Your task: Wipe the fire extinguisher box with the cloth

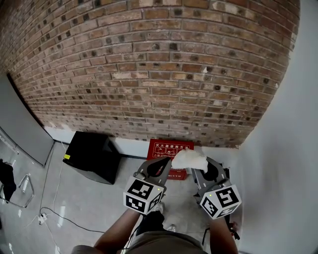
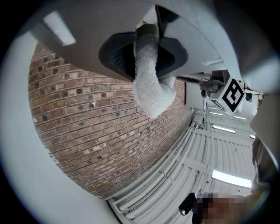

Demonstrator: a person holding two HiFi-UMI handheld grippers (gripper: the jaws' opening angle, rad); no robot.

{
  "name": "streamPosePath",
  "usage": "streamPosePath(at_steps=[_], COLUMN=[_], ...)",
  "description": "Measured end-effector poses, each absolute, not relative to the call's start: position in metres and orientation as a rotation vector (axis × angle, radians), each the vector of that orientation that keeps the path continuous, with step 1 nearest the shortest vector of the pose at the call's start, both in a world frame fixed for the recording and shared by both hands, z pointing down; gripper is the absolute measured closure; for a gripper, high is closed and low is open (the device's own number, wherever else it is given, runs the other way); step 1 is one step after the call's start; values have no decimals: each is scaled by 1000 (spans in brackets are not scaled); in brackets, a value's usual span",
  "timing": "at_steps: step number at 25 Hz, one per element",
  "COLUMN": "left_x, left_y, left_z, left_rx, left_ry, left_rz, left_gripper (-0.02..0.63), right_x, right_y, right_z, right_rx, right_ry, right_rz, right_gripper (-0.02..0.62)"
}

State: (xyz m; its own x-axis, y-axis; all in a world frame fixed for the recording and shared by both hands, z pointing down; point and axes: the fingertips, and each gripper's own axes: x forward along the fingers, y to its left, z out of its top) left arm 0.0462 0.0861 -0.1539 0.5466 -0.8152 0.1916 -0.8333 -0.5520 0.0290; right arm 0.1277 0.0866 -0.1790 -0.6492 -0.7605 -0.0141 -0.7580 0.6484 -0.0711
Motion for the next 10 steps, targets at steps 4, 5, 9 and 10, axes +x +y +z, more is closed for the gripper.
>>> streamPosePath(at_steps=[4, 5, 9, 10], left_x=[48, 48, 46, 45], left_y=[85, 85, 84, 84], left_z=[-157, -158, -160, -160], left_rx=[2662, 2663, 2662, 2660], left_ry=[-1426, -1426, -1429, -1431], left_rz=[223, 222, 221, 221], left_gripper=[606, 606, 606, 606], right_x=[130, 130, 129, 128], right_y=[85, 85, 85, 85], right_z=[-178, -178, -178, -178], right_rx=[-1309, -1310, -1318, -1320], right_ry=[2809, 2807, 2796, 2793], right_rz=[-98, -100, -116, -122], right_gripper=[506, 506, 508, 508])
